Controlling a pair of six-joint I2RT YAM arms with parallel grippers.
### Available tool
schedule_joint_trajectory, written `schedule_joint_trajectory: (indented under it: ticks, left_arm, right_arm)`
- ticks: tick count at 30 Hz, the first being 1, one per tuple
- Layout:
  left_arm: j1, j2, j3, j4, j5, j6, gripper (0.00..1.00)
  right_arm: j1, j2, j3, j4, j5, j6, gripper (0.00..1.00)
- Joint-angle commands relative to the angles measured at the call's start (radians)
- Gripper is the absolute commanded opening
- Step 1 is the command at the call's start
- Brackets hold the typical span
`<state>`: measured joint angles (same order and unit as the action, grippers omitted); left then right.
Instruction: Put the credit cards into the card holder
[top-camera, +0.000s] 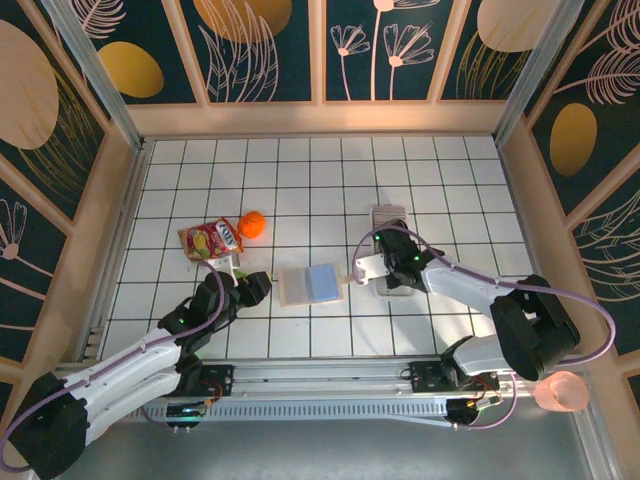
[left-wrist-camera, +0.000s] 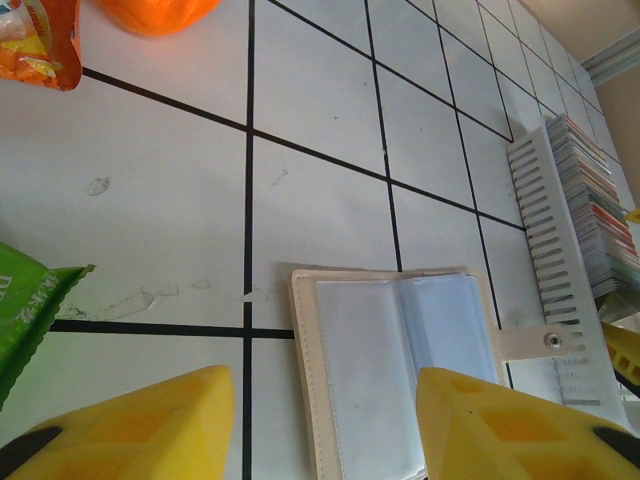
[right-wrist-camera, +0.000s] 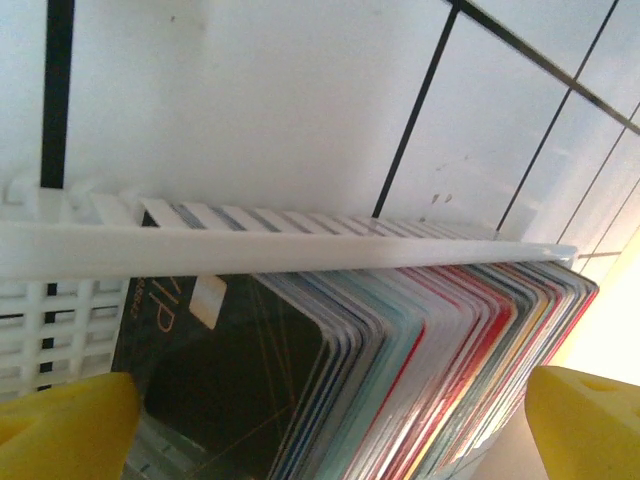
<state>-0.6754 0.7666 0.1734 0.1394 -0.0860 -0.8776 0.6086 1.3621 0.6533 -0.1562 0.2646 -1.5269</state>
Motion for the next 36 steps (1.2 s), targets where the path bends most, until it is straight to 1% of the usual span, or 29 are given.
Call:
schedule_joint_trajectory:
  ticks: [1, 4, 10, 15, 17, 19, 22, 24, 27, 30, 36]
  left_arm:
    - [-0.007, -0.002, -0.012, 0.034, 0.009, -0.014, 0.5]
    - [-0.008, -0.001, -0.014, 0.035, 0.011, -0.015, 0.5]
    - [-0.009, 0.002, -0.016, 0.038, 0.014, -0.018, 0.5]
    - [-0.008, -0.001, -0.019, 0.038, 0.019, -0.021, 0.5]
    - [-0.008, -0.001, -0.02, 0.039, 0.019, -0.018, 0.5]
    - [-0.008, -0.002, -0.022, 0.039, 0.019, -0.019, 0.5]
    - [-0.008, 0.0, -0.023, 0.042, 0.018, -0.021, 0.5]
    - [-0.008, -0.001, -0.023, 0.043, 0.021, -0.022, 0.5]
    - [-0.008, 0.0, -0.023, 0.043, 0.022, -0.023, 0.49]
    - [-0.009, -0.001, -0.023, 0.042, 0.022, -0.024, 0.49]
    - [-0.008, -0.001, -0.025, 0.046, 0.024, -0.029, 0.48]
  right_arm:
    - [0.002, -0.026, 0.035, -0.051, -0.046, 0.049, 0.99]
    - [0.002, -0.022, 0.034, -0.045, -0.033, 0.044, 0.98]
    - [0.0, -0.018, 0.054, -0.063, -0.03, 0.053, 0.82]
    - [-0.002, -0.026, 0.061, -0.084, -0.024, 0.051, 0.78]
    - [-0.002, -0.027, 0.065, -0.095, -0.023, 0.047, 0.73]
    - [-0.001, -0.031, 0.066, -0.101, -0.021, 0.045, 0.66]
    - [-0.001, -0.039, 0.063, -0.107, -0.022, 0.045, 0.63]
    - [-0.002, -0.045, 0.06, -0.112, -0.023, 0.047, 0.58]
    - [-0.001, -0.053, 0.058, -0.115, -0.024, 0.048, 0.54]
    - [-0.002, -0.06, 0.055, -0.116, -0.027, 0.05, 0.46]
    - [-0.002, -0.064, 0.052, -0.116, -0.027, 0.051, 0.4]
